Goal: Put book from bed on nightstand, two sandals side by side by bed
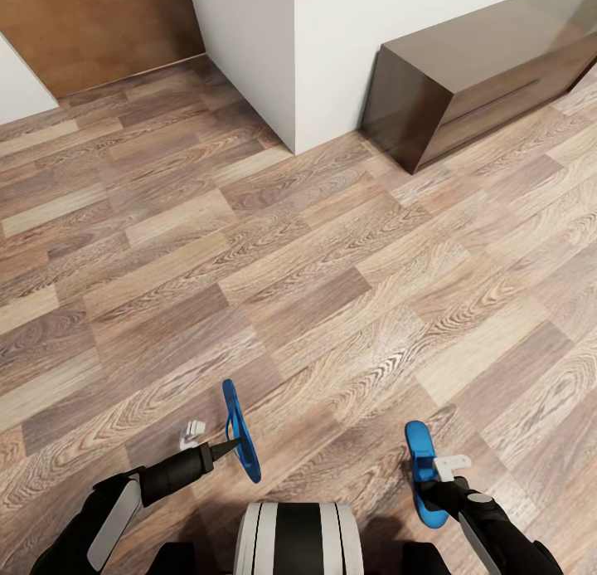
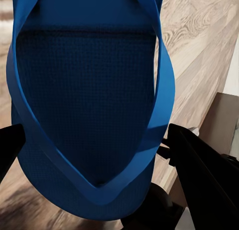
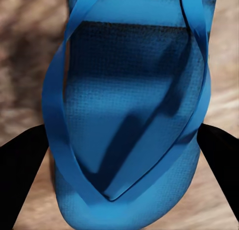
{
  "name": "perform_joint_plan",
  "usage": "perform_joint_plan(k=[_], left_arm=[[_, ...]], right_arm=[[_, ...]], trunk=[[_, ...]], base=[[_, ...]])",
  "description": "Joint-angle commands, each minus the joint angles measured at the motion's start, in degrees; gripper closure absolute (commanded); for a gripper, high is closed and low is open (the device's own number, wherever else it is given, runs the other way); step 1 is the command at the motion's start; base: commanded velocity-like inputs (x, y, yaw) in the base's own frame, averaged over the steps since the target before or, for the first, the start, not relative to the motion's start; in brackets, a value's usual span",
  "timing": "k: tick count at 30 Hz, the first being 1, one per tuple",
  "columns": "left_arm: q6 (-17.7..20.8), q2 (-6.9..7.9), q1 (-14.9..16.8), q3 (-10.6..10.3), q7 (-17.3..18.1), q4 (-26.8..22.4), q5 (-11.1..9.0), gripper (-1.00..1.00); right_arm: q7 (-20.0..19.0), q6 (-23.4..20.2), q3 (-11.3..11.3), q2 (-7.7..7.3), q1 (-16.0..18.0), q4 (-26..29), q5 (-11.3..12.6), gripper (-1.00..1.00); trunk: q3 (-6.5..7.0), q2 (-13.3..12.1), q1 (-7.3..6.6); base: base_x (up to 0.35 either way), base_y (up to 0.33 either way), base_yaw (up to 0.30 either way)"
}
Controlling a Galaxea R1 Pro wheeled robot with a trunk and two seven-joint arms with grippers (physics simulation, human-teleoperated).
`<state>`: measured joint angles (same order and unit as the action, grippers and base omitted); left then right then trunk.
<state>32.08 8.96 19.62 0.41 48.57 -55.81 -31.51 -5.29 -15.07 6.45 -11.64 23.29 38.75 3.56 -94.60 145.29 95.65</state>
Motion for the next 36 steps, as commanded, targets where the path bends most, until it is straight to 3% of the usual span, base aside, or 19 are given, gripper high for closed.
perform_joint_plan(k=[1, 18, 33, 36], left_arm=[[0.4, 0.0, 0.0, 0.0, 0.0, 0.0, -0.3, 1.0], [0.4, 0.0, 0.0, 0.0, 0.0, 0.0, -0.3, 1.0], [0.4, 0.0, 0.0, -0.1, 0.0, 0.0, -0.3, 1.0], [0.4, -0.03, 0.0, -0.1, 0.0, 0.0, -0.3, 1.0]], right_arm=[[0.0, -0.3, 0.2, -0.06, 0.0, 0.1, 0.5, 1.0], [0.0, -0.4, 0.2, -0.07, 0.0, 0.1, 0.5, 1.0], [0.0, -0.4, 0.2, -0.09, 0.0, 0.3, 0.6, 1.0], [-0.1, -0.6, 0.2, -0.2, 0.0, 3.5, 0.8, 1.0]], trunk=[[-0.03, 0.0, -0.01], [0.19, 0.0, -0.03], [3.52, -0.2, -0.42], [4.18, -0.2, -0.5]], base=[[0.0, 0.0, 0.0], [0.0, 0.0, 0.0], [0.0, 0.0, 0.0], [0.0, 0.0, 0.0]])
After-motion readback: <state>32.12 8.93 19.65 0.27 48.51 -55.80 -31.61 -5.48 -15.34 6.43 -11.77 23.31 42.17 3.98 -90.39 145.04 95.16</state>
